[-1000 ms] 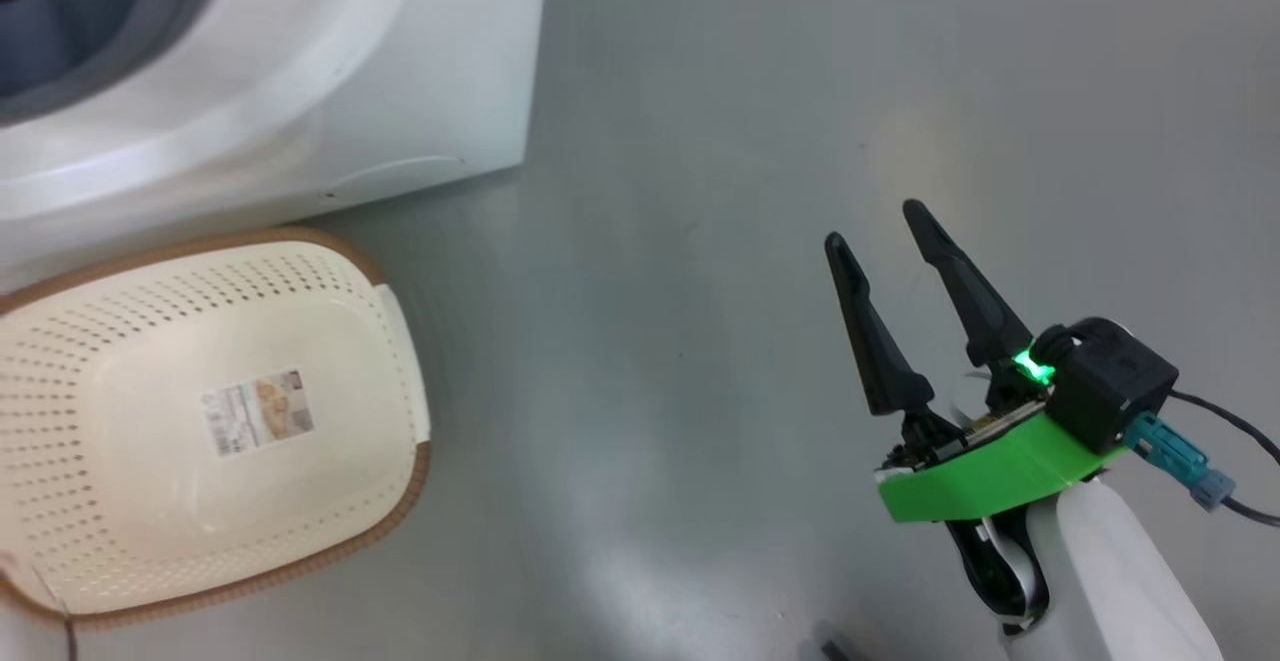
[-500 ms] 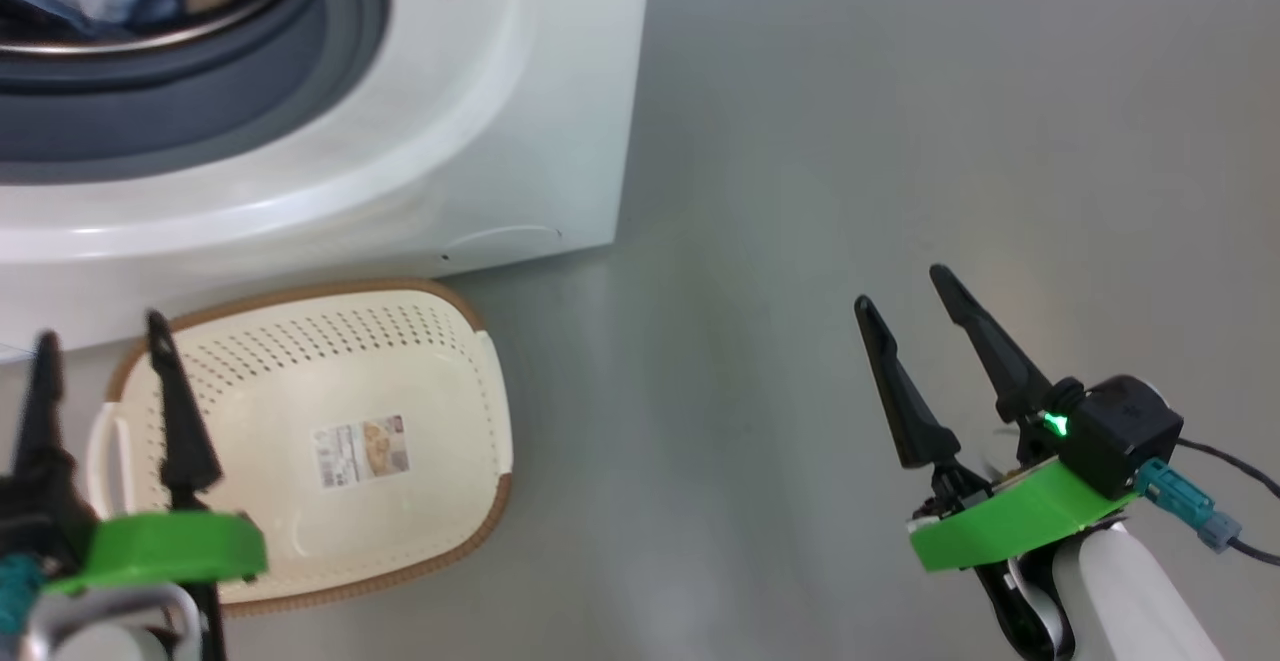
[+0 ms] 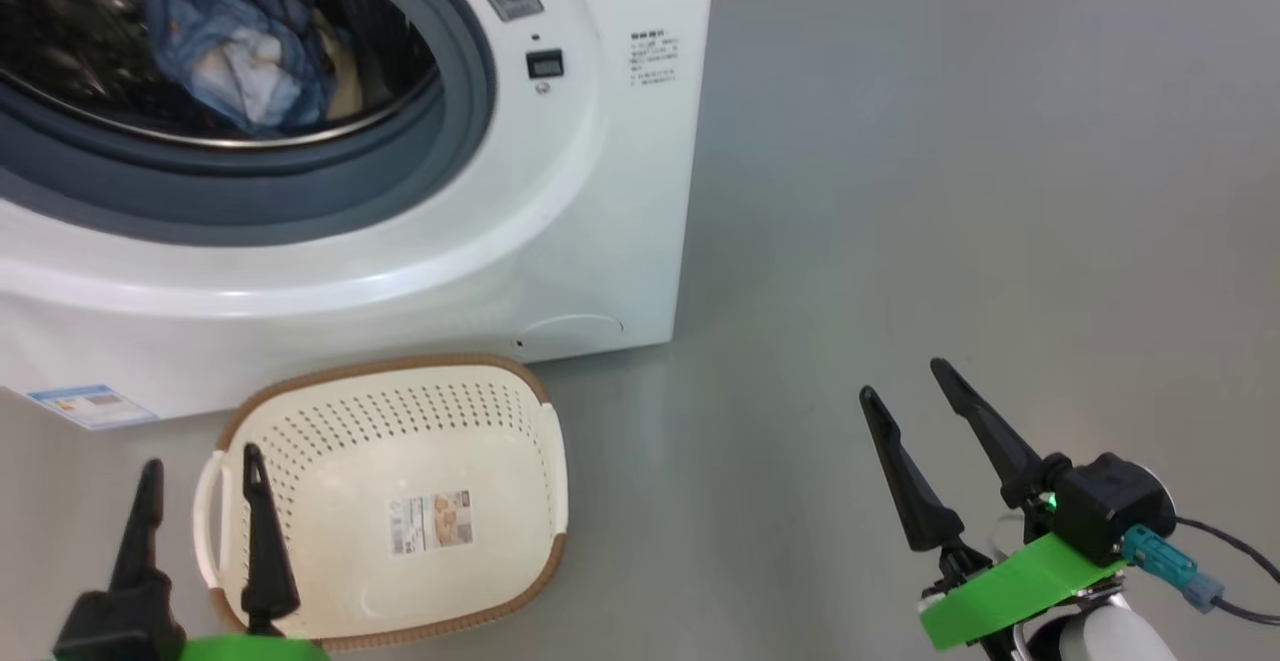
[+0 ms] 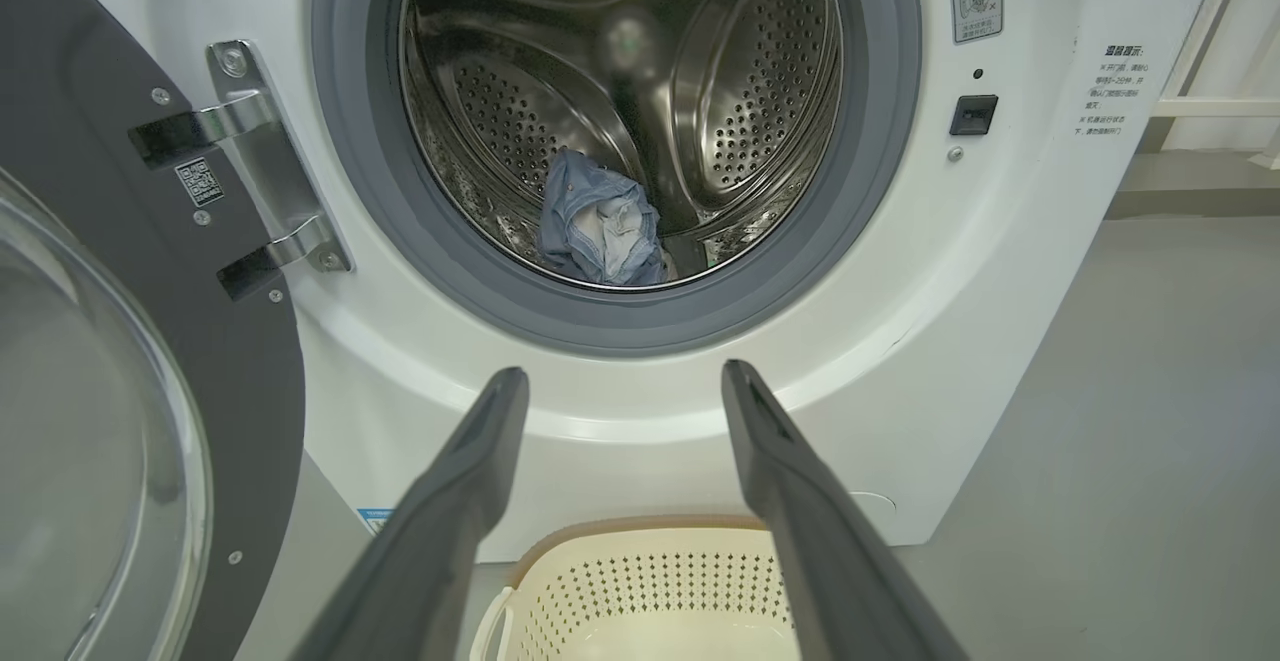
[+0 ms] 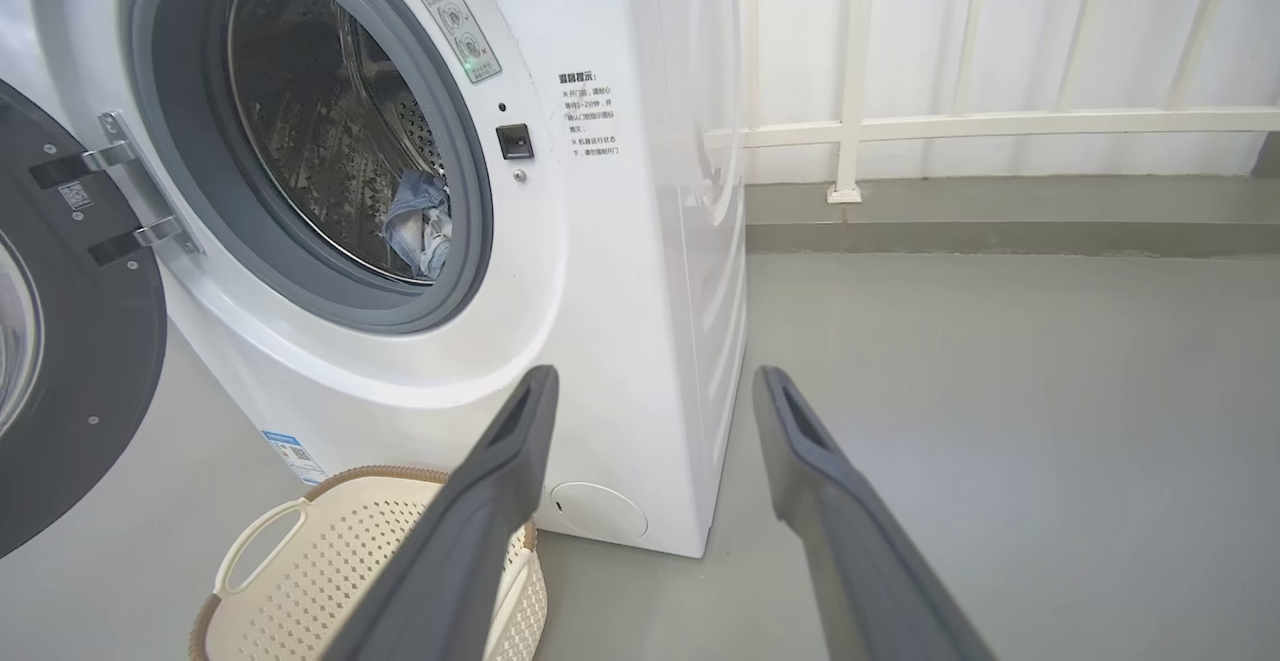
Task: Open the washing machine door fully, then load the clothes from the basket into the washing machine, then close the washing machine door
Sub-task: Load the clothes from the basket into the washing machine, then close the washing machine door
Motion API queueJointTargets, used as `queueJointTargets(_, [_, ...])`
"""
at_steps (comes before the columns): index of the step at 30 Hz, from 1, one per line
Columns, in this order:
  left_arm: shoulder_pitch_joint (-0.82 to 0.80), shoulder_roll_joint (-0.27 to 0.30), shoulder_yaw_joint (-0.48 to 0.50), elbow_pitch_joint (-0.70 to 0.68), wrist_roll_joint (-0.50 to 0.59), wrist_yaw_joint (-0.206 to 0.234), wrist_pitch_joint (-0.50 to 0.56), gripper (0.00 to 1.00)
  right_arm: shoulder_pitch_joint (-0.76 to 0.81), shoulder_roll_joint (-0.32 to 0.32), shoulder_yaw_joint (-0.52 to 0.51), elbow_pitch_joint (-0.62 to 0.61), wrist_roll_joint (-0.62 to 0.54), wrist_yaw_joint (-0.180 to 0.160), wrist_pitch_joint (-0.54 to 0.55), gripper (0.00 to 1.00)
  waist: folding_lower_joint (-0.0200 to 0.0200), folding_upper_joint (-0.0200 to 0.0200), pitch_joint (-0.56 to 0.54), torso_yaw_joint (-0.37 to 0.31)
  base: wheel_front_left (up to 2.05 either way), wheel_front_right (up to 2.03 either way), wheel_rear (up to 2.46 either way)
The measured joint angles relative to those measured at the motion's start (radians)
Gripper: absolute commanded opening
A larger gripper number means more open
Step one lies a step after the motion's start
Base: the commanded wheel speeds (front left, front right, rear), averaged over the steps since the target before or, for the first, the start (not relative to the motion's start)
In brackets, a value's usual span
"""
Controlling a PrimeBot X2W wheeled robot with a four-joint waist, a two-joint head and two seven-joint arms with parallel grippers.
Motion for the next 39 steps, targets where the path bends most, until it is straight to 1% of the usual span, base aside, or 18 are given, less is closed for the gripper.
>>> queueJointTargets(5, [0.038,0.001,-0.017,-0.003,0.000,-0.002,0.000,1.00,0.041,0.000,-0.010,-0.015,-0.016,0.000,0.018,1.00,0.0000,0.0000,-0.053,0.014,0.00,0.00,0.00])
queueJointTargets(9, [0.055,0.000,-0.035,-0.006,-0.002,-0.020,0.000,1.00,0.072,0.001,-0.014,-0.032,-0.017,0.000,0.036,1.00,0.0000,0.0000,-0.090,0.022,0.00,0.00,0.00])
queueJointTargets(17, [0.065,0.000,-0.050,-0.006,-0.002,-0.038,-0.001,1.00,0.101,0.006,-0.027,-0.067,-0.025,0.000,0.053,1.00,0.0000,0.0000,-0.129,0.028,0.00,0.00,0.00])
queueJointTargets(29, [0.088,0.000,-0.054,-0.001,-0.009,-0.044,-0.005,1.00,0.155,0.020,-0.045,-0.090,-0.029,0.000,0.080,1.00,0.0000,0.0000,-0.184,0.023,0.00,0.00,0.00])
queueJointTargets(39, [0.105,0.001,-0.060,0.006,-0.009,-0.044,-0.006,1.00,0.178,0.026,-0.051,-0.105,-0.034,0.000,0.096,1.00,0.0000,0.0000,-0.214,0.032,0.00,0.00,0.00])
